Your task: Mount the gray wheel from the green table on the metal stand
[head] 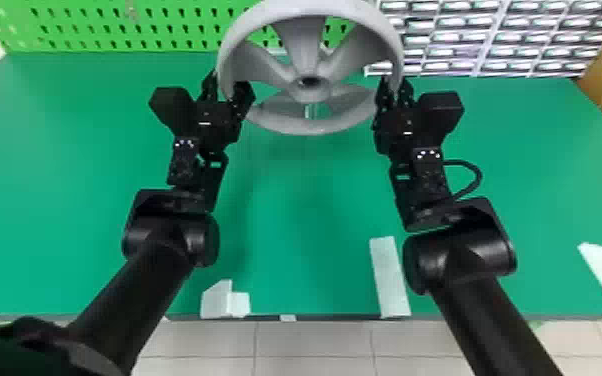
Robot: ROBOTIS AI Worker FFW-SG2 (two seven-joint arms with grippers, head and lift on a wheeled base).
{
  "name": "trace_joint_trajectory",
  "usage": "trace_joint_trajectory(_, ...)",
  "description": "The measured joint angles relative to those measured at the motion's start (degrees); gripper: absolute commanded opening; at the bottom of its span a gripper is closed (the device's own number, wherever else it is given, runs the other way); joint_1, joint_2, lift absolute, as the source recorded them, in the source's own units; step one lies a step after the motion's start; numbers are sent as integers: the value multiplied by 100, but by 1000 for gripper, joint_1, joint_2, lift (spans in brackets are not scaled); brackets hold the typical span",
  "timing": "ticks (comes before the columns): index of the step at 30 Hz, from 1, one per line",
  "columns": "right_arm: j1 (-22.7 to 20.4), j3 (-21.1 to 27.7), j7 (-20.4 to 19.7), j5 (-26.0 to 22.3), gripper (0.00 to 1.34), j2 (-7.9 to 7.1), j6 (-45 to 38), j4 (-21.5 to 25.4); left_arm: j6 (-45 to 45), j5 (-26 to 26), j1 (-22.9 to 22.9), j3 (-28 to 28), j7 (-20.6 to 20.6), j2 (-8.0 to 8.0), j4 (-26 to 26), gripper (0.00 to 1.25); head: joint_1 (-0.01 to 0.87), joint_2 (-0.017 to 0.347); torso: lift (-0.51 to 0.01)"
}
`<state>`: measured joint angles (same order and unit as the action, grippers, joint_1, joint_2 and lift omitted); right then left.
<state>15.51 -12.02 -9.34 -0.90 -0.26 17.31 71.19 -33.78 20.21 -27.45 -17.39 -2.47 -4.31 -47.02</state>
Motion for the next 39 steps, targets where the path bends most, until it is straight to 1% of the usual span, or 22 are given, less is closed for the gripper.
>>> trace_joint_trajectory(13,102,-38,0,-15,158,-8,-217,-45,184,-29,-22,28,10,2,12,397,867,52,-100)
trace_joint_trajectory(39,134,39,0,46,158,-7,-394,-116,180,146,-141,-130,10,9,301,397,867,52,-100)
